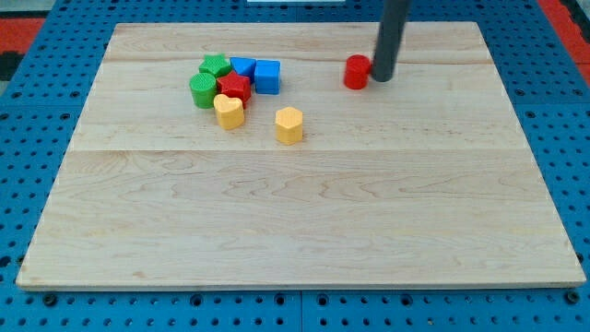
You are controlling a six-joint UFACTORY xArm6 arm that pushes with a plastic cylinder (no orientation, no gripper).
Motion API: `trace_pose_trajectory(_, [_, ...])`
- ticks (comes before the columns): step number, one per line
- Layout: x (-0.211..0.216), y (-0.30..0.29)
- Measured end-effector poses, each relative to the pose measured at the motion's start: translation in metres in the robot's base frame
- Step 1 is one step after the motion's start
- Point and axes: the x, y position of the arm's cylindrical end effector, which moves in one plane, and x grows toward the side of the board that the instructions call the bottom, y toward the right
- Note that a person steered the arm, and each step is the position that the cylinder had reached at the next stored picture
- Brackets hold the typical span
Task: Place the red circle right to the red star
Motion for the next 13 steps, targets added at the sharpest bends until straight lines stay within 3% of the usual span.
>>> trace_pose_trajectory(1, [-0.021, 0.037])
trace_pose_trajectory(3, [-0.004, -0.043])
trace_pose_trajectory(5, [-0.026, -0.061])
trace_pose_trajectory(7, [0.014, -0.073])
trace_pose_trajectory(9, [0.033, -0.031])
trace_pose_trajectory(10, [0.046, -0.058])
trace_pose_trajectory(13, [0.023, -0.075])
